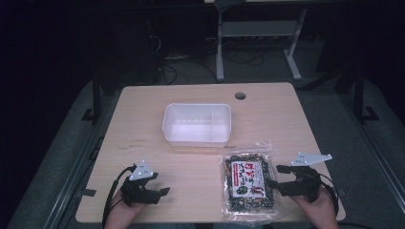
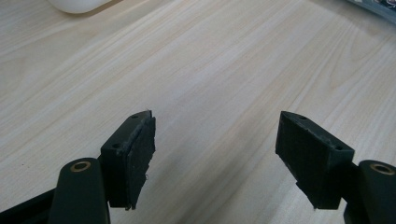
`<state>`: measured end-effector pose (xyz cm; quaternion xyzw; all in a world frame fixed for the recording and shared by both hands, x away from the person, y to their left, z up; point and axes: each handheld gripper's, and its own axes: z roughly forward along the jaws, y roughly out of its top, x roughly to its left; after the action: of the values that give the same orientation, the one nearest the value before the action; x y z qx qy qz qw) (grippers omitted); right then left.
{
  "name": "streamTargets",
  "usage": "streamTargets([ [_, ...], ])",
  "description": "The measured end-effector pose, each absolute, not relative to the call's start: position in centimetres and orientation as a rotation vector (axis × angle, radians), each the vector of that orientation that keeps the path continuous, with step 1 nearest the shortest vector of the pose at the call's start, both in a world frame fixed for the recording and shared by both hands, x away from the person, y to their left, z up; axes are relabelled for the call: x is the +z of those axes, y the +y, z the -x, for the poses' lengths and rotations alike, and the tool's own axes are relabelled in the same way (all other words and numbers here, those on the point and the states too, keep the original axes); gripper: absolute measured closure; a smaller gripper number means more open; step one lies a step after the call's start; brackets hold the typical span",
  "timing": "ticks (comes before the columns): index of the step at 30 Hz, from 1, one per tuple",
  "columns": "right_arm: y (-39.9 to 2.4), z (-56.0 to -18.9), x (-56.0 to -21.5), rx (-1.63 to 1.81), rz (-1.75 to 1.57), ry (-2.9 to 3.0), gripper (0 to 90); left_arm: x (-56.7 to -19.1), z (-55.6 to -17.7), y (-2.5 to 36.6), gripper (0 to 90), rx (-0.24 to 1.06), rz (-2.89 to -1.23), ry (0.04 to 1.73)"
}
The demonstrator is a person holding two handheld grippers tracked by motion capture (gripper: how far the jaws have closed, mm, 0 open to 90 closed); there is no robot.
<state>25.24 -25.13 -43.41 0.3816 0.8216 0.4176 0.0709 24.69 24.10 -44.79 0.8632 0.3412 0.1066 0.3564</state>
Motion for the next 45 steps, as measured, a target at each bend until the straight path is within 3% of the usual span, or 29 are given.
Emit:
streamTargets([
  [9,-25.0,-25.2,-43.4,1.254,-1.148,2.469,25.7,-44.7,-24.6,23.6,28.8,0.251,-2.228,0.855],
  [14,-25.1,-25.3,-43.4,1.258,-1.151,2.468,25.6,-44.4,-24.5,22.9,35.4,0.217,-2.234,0.815],
  [26,-25.5,-25.3,-43.3,1.267,-1.166,2.457,26.0,-43.1,-24.8,18.6,64.5,0.154,-2.301,0.647],
  [31,-25.5,-25.5,-43.4,1.265,-1.164,2.454,25.8,-42.6,-25.0,15.9,68.8,0.138,-2.332,0.578],
  [39,-25.1,-26.5,-43.5,1.253,-1.178,2.459,25.9,-42.4,-25.2,11.6,87.8,0.078,-2.383,0.473],
  [45,-25.2,-27.1,-43.2,1.253,-1.175,2.450,26.3,-42.7,-25.7,9.4,89.5,0.051,-2.422,0.449],
])
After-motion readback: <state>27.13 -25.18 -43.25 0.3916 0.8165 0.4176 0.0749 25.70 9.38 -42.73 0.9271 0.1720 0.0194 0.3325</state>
